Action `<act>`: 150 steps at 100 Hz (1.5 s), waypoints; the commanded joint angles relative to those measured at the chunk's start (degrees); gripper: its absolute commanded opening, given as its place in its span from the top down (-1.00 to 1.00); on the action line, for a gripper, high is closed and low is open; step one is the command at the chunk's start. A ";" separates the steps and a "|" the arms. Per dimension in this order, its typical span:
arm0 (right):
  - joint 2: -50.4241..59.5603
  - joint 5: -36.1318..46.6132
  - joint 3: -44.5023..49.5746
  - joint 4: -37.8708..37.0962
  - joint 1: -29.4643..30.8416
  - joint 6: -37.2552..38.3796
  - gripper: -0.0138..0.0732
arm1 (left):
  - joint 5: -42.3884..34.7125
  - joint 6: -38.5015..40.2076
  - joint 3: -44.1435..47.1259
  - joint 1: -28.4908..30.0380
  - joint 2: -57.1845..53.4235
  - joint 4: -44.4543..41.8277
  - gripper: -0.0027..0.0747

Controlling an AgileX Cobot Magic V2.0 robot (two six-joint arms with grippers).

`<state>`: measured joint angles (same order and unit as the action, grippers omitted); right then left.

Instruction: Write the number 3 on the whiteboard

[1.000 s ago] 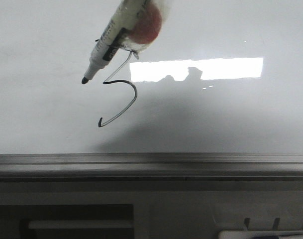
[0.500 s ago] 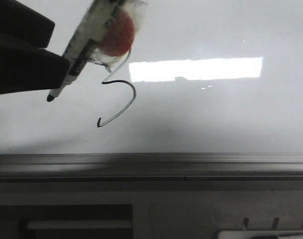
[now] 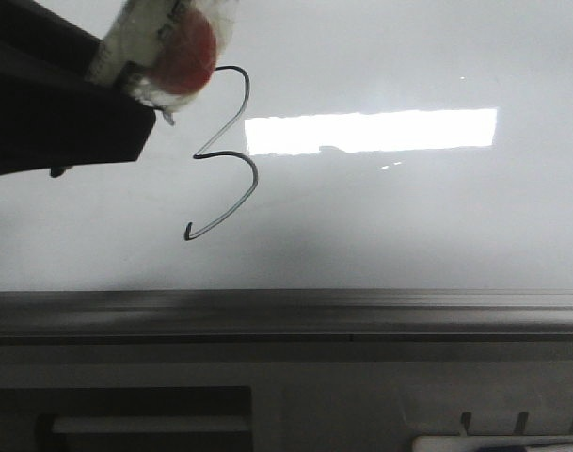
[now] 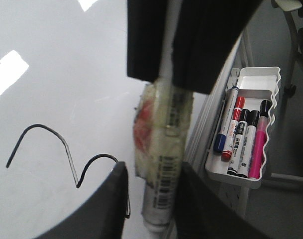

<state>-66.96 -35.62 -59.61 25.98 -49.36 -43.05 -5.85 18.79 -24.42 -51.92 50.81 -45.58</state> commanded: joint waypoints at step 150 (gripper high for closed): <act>7.35 8.50 -1.58 1.32 0.09 0.38 0.84 | 4.55 0.26 -1.86 19.34 -0.33 47.98 0.99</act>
<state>-61.03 -29.39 -59.61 26.34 -49.36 -42.82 2.14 18.60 -24.42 -32.78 50.81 -0.44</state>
